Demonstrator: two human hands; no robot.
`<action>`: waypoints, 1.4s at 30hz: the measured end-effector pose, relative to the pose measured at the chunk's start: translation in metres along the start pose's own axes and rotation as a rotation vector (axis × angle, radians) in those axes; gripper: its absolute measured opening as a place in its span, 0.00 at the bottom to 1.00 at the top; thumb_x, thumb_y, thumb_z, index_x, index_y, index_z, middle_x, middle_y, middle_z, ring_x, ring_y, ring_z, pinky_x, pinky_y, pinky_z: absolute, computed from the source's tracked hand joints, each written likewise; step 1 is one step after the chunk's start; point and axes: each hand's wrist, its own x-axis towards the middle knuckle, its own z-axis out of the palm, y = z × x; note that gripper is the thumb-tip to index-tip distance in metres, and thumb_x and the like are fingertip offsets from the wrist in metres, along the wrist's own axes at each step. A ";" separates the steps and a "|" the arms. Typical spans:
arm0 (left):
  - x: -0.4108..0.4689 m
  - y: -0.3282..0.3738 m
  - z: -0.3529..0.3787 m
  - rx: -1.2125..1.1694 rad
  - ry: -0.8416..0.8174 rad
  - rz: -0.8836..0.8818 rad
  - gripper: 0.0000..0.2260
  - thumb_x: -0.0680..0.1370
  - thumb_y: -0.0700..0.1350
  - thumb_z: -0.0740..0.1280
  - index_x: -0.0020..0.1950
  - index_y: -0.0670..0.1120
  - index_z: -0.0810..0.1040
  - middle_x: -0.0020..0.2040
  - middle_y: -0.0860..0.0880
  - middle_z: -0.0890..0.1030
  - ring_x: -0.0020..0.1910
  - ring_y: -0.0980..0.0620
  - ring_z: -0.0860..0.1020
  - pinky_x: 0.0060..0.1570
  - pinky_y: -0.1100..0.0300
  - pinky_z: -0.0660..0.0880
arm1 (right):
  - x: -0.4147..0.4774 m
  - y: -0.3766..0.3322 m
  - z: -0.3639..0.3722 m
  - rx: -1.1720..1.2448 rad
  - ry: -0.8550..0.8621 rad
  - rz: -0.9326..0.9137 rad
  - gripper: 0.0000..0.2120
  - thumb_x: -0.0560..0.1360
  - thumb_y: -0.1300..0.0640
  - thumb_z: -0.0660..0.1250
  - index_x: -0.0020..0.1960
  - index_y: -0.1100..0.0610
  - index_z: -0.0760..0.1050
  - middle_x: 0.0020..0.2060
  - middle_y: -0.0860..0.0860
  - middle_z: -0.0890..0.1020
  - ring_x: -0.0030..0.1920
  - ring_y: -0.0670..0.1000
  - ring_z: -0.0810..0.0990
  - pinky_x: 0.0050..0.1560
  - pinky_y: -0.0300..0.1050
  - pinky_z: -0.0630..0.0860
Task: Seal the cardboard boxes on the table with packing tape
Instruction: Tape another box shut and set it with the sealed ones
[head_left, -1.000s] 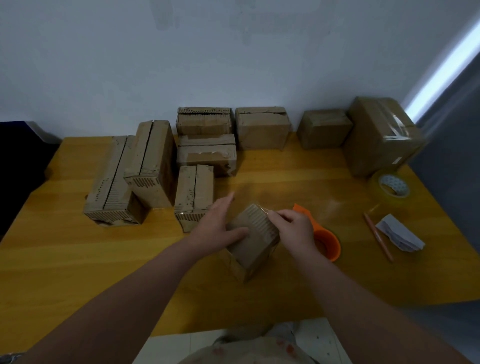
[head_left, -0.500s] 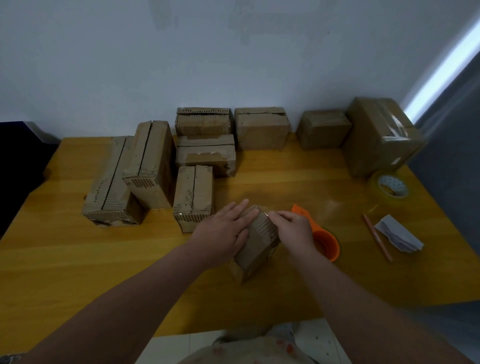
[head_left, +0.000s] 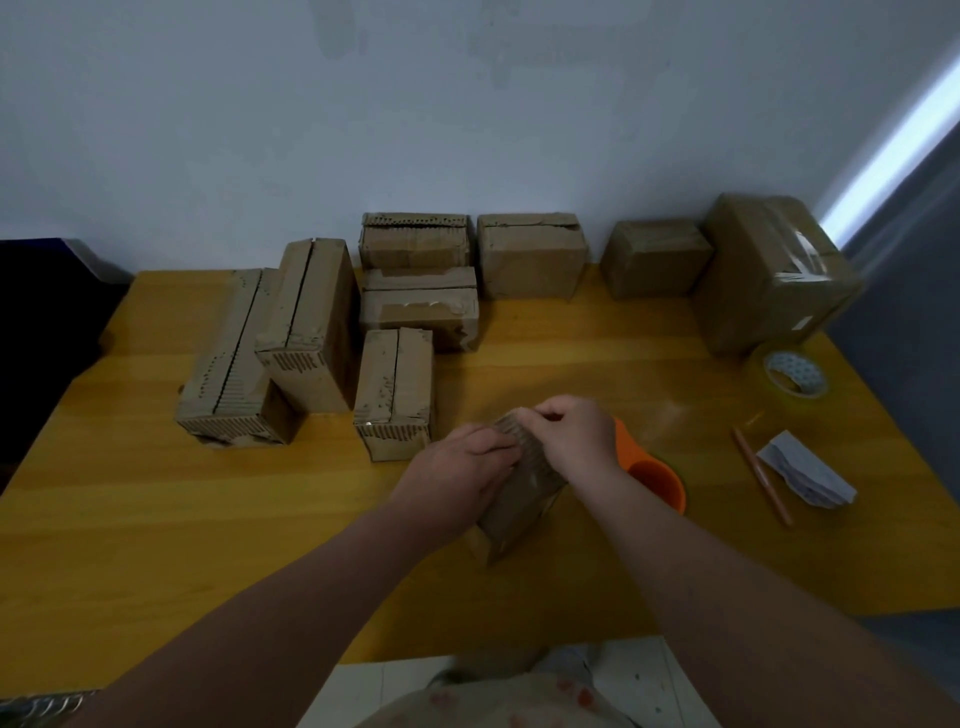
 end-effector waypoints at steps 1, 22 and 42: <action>0.000 0.000 0.000 -0.010 0.007 -0.003 0.16 0.78 0.48 0.58 0.55 0.43 0.83 0.53 0.48 0.83 0.53 0.46 0.80 0.44 0.49 0.81 | 0.001 0.001 0.000 -0.005 0.014 -0.023 0.11 0.77 0.50 0.68 0.46 0.57 0.83 0.38 0.48 0.79 0.41 0.47 0.75 0.41 0.42 0.70; -0.023 -0.005 0.004 0.056 -0.099 0.029 0.35 0.74 0.65 0.58 0.76 0.48 0.62 0.75 0.50 0.63 0.76 0.54 0.52 0.71 0.47 0.37 | -0.011 0.057 -0.019 -0.379 -0.513 -0.349 0.63 0.60 0.30 0.73 0.78 0.46 0.35 0.77 0.44 0.54 0.75 0.46 0.54 0.74 0.50 0.59; -0.020 0.004 0.007 -0.002 0.031 0.001 0.29 0.69 0.61 0.67 0.63 0.44 0.71 0.58 0.48 0.70 0.59 0.49 0.68 0.61 0.56 0.65 | -0.035 0.042 -0.017 -0.767 -0.462 -0.652 0.59 0.69 0.35 0.70 0.72 0.52 0.25 0.73 0.43 0.29 0.76 0.49 0.33 0.77 0.53 0.49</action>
